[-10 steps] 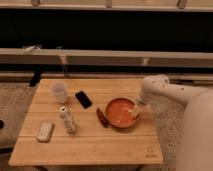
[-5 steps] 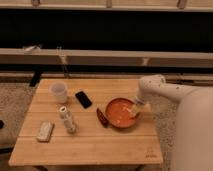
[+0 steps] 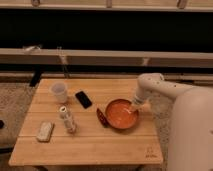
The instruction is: Pick up the ceramic bowl
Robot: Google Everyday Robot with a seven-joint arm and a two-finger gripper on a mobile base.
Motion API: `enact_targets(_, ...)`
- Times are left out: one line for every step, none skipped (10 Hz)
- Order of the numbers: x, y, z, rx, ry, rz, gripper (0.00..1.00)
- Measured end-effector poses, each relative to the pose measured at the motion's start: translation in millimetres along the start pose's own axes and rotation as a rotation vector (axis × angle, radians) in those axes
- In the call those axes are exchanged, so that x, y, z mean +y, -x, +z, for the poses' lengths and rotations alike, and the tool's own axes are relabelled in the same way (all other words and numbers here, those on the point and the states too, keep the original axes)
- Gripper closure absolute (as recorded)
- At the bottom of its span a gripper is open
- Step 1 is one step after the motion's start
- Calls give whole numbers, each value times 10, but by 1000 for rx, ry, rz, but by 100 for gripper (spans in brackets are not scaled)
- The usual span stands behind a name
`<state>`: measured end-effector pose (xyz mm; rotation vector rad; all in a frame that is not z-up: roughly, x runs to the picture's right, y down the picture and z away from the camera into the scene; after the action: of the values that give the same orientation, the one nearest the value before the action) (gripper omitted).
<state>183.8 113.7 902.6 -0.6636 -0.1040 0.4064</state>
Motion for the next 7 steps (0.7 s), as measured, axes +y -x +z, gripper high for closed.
enact_targets(-5, -21, -51, -18, 12, 1, 98)
enact_targets(-7, -25, -92, -35, 21, 2, 100)
enact_targets(-13, -38, -168, -59, 33, 5, 100)
enact_targets(-35, -69, -263, -76, 41, 13, 100)
enact_targets(-65, -94, -334, -94, 48, 25, 100)
enact_targets(-95, -99, -384, -107, 57, 34, 100)
enact_targets(-131, -104, -444, -111, 69, 40, 100)
